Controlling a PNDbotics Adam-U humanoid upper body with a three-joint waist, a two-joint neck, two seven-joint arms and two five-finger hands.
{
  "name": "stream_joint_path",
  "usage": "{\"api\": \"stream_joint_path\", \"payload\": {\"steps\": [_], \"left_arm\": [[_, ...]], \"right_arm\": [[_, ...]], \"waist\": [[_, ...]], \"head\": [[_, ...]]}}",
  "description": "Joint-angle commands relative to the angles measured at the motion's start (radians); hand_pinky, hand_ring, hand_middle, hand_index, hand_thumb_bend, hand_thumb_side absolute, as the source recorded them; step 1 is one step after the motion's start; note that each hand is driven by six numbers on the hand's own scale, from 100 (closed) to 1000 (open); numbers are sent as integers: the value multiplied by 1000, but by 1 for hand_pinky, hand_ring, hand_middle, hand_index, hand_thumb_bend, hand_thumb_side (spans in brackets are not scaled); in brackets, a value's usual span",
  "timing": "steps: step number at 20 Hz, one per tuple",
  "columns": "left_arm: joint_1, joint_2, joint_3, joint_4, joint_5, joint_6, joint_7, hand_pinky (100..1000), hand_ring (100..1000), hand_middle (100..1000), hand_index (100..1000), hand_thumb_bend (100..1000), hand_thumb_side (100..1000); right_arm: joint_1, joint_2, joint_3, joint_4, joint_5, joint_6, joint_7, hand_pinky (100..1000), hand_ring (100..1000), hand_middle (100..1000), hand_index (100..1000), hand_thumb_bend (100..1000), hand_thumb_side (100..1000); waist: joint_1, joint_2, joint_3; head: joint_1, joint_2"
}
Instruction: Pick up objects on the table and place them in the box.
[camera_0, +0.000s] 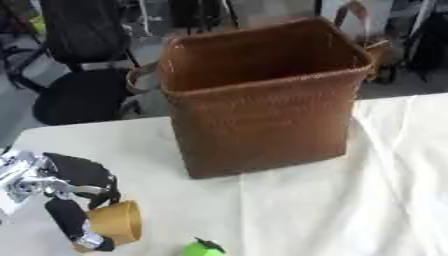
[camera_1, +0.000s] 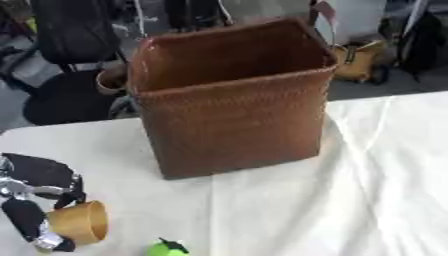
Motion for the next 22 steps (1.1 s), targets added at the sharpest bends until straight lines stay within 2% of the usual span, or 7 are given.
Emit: {"api": "stream_joint_path", "payload": {"steps": [1,6,14,17,22], "left_arm": [[1,72,48,-38,30,-45,-67,808,580,398,552,100,723],[8,99,89,-72,79,-12,-67,809,579,396,551,100,712],[-34,116,135,-79,141,27,-67,809,578,392,548,100,690],[-63,116,159,-57,143,40,-67,800,575,390,547,100,658],[-150,87,240,-18,139,51,-66,801,578,384,537,100,612]], "right_arm": [[0,-27,-9,-13,-12,-21,-16,665,538,580,590,100,1000],[5,-33,-14,-13,-17,-22,-16,664,539,580,590,100,1000],[10,-42,-17,-13,-23,-24,-16,664,540,580,590,100,1000],[11,-45,-17,-13,-23,-23,-16,663,540,580,590,100,1000],[12,-45,-12,-13,-17,-18,-16,663,539,580,590,100,1000]], "waist": [[-3,-25,2],[-1,-33,3],[6,-41,-1],[10,-43,-3],[14,-44,3]], "head": [[-3,4],[-4,4],[-1,6],[3,7],[2,5]]}}
